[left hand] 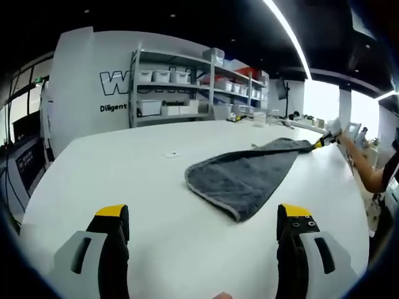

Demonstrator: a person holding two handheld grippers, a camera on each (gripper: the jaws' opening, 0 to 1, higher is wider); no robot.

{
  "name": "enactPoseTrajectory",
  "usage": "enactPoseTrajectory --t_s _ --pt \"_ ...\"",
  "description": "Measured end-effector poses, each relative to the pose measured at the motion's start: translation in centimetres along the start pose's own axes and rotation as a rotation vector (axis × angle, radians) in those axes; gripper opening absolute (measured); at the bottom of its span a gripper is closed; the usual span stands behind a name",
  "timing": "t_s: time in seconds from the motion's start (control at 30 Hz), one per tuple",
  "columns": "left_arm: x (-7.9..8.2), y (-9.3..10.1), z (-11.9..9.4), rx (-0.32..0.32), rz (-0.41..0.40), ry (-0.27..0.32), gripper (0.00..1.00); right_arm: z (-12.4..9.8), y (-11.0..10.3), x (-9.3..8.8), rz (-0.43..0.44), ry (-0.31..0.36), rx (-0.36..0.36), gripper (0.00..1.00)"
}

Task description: Open the folded towel by lifting each exposed corner and separating the folded layers until the towel lies flat within the target outline without major curled edges

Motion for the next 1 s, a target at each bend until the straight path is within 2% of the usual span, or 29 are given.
enactPoseTrajectory --t_s 0.17,0.23,0.27,0.4,0.47,0.5,0.57,0.6,0.73,0.83,1.0 --pt "-0.2 -0.1 0.0 0.004 0.001 -0.006 0.97 0.7 -0.3 -0.6 0.090 0.001 0.030 0.01" --pt "-0.1 0.0 0.1 -0.002 0.006 0.000 0.98 0.7 -0.2 -0.8 0.124 0.007 0.028 0.05" --pt "-0.1 0.0 0.1 -0.005 0.006 0.005 0.98 0.6 0.0 -0.8 0.133 0.012 0.020 0.09" --pt "0.0 0.0 0.0 -0.003 0.004 0.005 0.98 -0.1 0.1 -1.3 0.200 0.027 0.018 0.34" --pt "-0.2 -0.1 0.0 0.002 0.004 -0.003 0.98 -0.6 0.0 -1.3 0.255 0.056 0.019 0.35" --pt "-0.2 -0.1 0.1 0.004 0.003 -0.006 0.98 -0.8 0.1 -1.2 0.281 0.084 0.012 0.39" --pt "-0.3 -0.1 0.1 0.005 0.002 -0.008 0.98 -1.3 0.1 -0.9 0.322 0.127 0.007 0.54" --pt "-0.3 -0.1 0.1 0.005 0.000 -0.008 0.98 -1.6 0.0 -0.8 0.333 0.145 0.010 0.67" --pt "-0.4 -0.1 0.2 0.006 -0.002 -0.011 0.98 -2.3 -0.5 0.2 0.373 0.205 0.003 0.97" --pt "-0.4 -0.2 0.1 0.013 -0.014 -0.006 0.98 -2.6 -1.4 1.5 0.430 0.260 0.033 0.99" --pt "-0.5 -0.7 0.1 0.026 -0.035 0.006 0.98 -2.7 -3.8 3.7 0.438 0.313 0.103 1.00"
Point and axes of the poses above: the point that each gripper's makers call its tool centre point, and the gripper's own axes: z roughly forward along the fingers, y roughly to its right, x roughly out of its top, the point moved 7 cm from there along -z, roughly backward along the fingers, and after that the axes turned 1 degree about z, right-handed, at the moved point
